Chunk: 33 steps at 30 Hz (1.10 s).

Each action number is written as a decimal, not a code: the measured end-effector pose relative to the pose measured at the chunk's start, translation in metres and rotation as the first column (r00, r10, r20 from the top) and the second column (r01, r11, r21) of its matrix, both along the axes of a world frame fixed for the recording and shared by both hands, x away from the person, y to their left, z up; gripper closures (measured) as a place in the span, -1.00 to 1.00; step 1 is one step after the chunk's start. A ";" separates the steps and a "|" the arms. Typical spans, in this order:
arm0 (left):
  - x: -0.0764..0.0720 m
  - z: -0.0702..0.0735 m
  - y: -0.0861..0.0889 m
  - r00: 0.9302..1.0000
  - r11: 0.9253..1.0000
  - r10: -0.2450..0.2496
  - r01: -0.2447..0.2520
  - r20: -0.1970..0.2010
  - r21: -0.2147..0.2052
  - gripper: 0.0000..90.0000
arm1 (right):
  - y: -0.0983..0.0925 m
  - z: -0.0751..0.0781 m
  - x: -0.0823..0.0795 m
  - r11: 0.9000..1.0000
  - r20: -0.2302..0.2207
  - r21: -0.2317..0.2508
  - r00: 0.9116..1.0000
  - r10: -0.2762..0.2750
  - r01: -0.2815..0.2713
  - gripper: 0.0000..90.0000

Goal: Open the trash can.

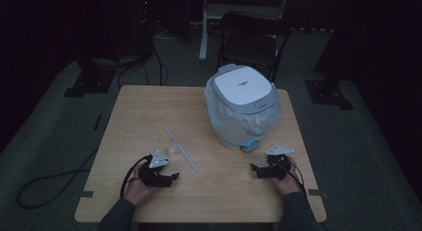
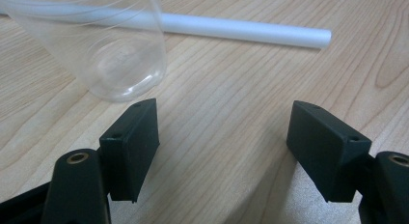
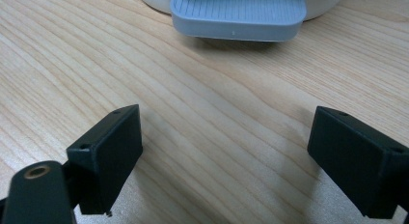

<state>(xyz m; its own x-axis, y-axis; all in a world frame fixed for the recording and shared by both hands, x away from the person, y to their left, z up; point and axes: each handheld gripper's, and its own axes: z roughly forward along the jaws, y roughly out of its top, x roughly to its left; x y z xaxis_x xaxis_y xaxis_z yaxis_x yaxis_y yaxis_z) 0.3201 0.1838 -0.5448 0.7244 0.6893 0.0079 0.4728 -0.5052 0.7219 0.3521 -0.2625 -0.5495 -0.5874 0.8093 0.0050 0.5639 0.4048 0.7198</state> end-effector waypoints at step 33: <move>0.000 0.000 -0.001 1.000 1.000 0.007 -0.007 0.001 0.001 -0.38 | -0.005 0.007 -0.004 0.999 -0.019 0.005 0.999 -0.048 0.048 -0.20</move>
